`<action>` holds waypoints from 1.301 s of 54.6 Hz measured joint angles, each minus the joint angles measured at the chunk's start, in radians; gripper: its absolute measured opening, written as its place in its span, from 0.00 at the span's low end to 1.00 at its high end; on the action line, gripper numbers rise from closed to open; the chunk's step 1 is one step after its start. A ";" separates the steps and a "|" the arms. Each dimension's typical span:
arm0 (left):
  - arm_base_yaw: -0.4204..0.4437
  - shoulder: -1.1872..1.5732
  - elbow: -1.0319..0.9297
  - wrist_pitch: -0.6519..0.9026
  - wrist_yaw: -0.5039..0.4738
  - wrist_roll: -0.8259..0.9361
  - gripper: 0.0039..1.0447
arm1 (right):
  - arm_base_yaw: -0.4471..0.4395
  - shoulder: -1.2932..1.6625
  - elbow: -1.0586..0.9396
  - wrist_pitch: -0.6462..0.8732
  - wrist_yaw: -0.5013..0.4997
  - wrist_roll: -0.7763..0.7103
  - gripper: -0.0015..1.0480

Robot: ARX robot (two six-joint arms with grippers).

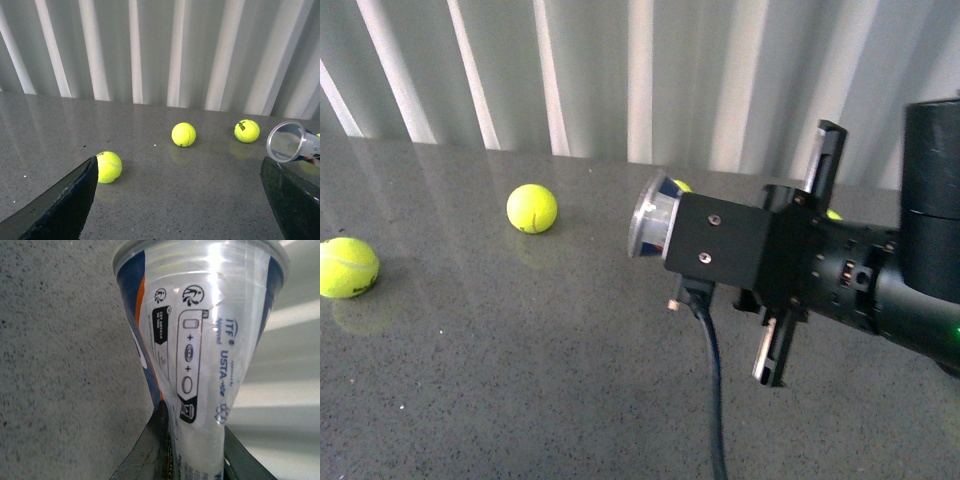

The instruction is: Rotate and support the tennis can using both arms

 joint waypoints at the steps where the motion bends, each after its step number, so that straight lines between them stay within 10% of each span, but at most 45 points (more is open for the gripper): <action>1: 0.000 0.000 0.000 0.000 0.000 0.000 0.94 | 0.003 0.008 0.010 -0.005 -0.003 0.002 0.11; 52: 0.000 0.000 0.000 0.000 0.000 0.000 0.94 | 0.111 0.323 0.381 -0.259 -0.048 -0.070 0.12; 71: 0.000 0.000 0.000 0.000 0.000 0.000 0.94 | 0.103 0.356 0.385 -0.241 -0.047 -0.013 0.77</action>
